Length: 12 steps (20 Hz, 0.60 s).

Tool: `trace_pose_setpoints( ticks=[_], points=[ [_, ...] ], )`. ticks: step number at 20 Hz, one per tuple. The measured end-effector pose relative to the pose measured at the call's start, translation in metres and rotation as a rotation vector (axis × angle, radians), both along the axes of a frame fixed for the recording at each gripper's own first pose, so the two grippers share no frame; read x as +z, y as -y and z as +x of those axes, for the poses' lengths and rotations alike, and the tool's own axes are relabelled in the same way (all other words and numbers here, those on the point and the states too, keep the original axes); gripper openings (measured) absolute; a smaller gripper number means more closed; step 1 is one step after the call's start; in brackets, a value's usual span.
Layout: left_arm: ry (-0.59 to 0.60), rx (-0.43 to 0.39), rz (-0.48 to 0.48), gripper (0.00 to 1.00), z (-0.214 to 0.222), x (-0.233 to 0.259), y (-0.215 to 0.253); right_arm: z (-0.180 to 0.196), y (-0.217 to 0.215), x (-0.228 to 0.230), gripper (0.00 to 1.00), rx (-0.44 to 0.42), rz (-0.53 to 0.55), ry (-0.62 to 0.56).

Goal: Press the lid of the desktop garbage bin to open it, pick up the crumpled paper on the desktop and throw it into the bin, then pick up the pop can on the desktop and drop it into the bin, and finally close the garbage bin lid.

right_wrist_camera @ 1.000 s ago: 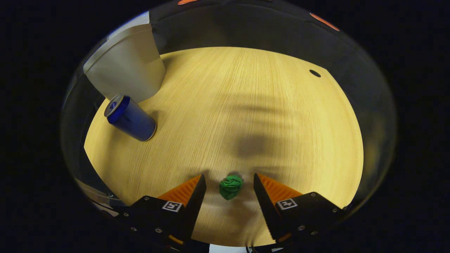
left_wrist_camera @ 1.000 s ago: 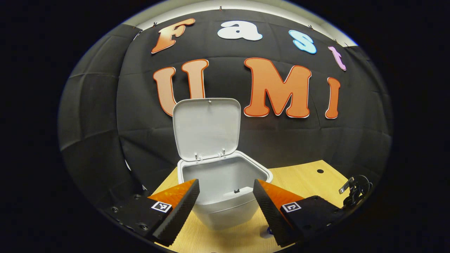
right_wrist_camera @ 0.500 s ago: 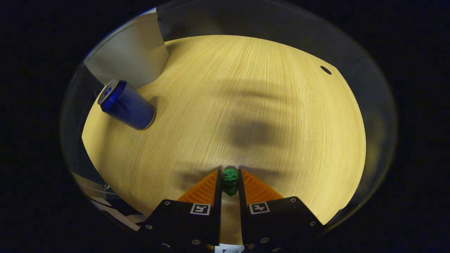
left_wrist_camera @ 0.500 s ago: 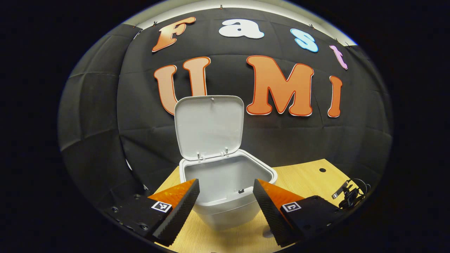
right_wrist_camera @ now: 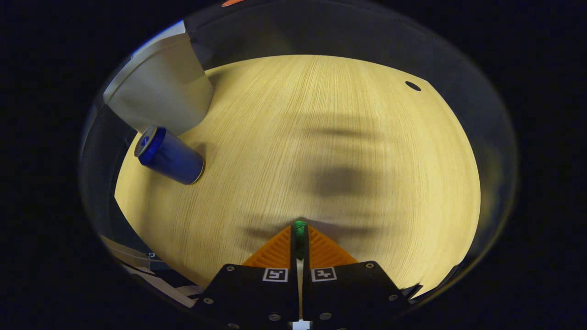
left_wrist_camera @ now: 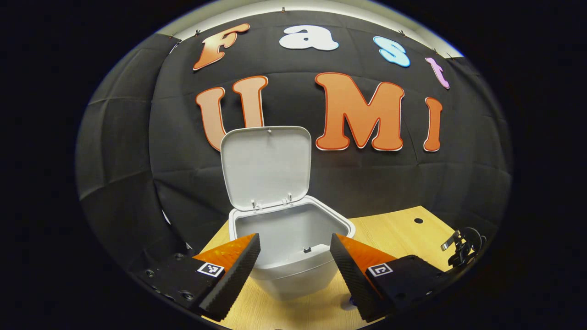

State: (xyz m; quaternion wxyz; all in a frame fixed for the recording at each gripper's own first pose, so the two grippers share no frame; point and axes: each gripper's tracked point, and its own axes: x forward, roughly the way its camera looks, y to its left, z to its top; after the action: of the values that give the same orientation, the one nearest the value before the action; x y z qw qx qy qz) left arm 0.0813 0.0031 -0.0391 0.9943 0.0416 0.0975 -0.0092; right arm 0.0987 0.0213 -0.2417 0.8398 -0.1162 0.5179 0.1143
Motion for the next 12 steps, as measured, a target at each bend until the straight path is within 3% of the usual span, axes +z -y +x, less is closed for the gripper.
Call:
trace_pose_setpoints(
  ticks=[4, 8, 9, 10, 11, 12],
  points=[
    [0.001, -0.006, -0.008, 0.98, -0.002, 0.0, 0.004, 0.05, -0.022, 0.063, 0.04, -0.003, 0.041, 0.039],
    [-0.002, -0.01, -0.015, 0.98, -0.004, 0.0, 0.006, 0.114, -0.061, 0.159, 0.04, 0.033, 0.102, 0.117],
    [-0.002, -0.011, -0.018, 0.98, -0.006, -0.001, 0.005, 0.064, -0.062, 0.107, 0.04, 0.051, 0.126, 0.152],
    [0.0, -0.01, -0.021, 0.98, -0.006, 0.0, 0.004, 0.103, -0.055, 0.163, 0.04, 0.07, 0.147, 0.192],
    [0.001, -0.008, -0.025, 0.97, -0.007, 0.0, 0.003, 0.117, -0.077, 0.183, 0.04, 0.089, 0.169, 0.23],
    [0.003, -0.007, -0.029, 0.97, -0.008, 0.001, 0.002, 0.106, -0.101, 0.215, 0.04, 0.109, 0.199, 0.268]
  ],
)
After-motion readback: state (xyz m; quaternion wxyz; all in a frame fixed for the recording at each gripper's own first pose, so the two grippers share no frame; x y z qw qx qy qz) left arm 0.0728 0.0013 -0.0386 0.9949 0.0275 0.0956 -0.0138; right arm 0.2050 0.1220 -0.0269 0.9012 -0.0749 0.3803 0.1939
